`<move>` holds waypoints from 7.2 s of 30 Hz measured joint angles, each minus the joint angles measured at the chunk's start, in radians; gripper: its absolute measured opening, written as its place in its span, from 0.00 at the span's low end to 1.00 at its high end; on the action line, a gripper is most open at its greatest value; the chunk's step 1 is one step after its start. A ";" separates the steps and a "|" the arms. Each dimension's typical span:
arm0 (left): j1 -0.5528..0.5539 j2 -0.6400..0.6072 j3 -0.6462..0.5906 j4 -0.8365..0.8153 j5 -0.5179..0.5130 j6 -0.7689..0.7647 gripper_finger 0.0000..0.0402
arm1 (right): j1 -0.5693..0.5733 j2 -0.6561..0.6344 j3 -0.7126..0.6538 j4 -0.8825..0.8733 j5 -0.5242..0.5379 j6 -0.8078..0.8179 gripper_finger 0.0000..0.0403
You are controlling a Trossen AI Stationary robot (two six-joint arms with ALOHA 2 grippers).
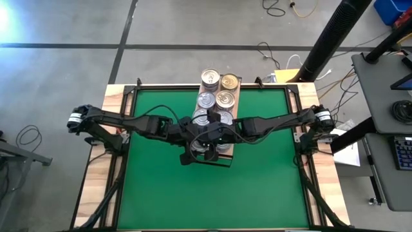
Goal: Stack canned seafood by type on shelf
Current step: Stack the green tuna can on top of the other green can on the shelf
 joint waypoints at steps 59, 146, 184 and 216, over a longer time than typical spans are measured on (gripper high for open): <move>0.008 0.019 0.127 -0.253 -0.020 -0.021 1.00 | -0.004 0.000 -0.011 -0.032 0.004 0.015 0.03; 0.006 0.028 0.135 -0.264 -0.017 -0.001 1.00 | -0.015 0.002 -0.072 0.136 -0.048 0.028 0.03; -0.097 -0.040 0.135 -0.248 -0.095 0.007 1.00 | 0.045 -0.070 0.051 0.017 0.011 -0.029 0.03; -0.091 -0.153 0.135 -0.121 -0.010 -0.111 1.00 | 0.468 0.201 0.066 0.581 1.074 -1.186 0.87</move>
